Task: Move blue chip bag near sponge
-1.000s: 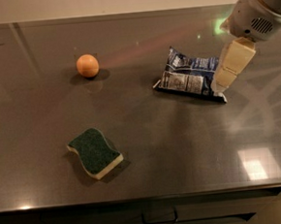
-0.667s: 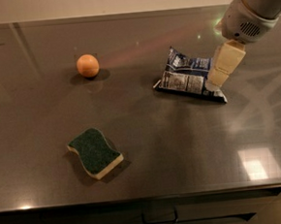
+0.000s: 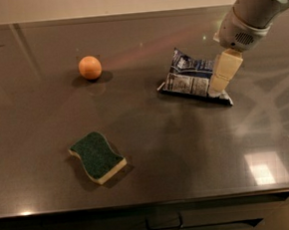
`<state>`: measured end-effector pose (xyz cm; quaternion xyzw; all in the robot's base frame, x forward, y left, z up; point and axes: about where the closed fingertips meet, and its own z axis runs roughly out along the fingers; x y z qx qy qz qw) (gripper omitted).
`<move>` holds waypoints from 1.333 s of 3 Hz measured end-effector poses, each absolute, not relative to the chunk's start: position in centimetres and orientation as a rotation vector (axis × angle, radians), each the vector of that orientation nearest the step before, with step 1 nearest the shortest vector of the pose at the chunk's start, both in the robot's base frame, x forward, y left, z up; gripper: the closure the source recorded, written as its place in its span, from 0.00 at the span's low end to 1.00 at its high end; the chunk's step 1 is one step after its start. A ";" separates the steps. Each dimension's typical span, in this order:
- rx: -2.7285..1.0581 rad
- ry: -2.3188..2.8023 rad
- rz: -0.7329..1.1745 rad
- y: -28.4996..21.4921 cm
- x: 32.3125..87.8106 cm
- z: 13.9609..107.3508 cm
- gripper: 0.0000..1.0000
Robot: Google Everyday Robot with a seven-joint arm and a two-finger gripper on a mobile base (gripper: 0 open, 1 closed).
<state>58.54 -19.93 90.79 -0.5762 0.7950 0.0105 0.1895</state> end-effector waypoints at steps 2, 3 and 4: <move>-1.678 2.247 0.069 -19.0 59.5 88.3 0.00; -1.694 2.242 0.095 -18.3 59.6 87.8 0.18; -1.700 2.241 0.113 -18.0 59.7 87.6 0.41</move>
Offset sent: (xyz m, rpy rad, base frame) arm 0.0137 0.0137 -0.0346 -0.0049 0.0717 0.0486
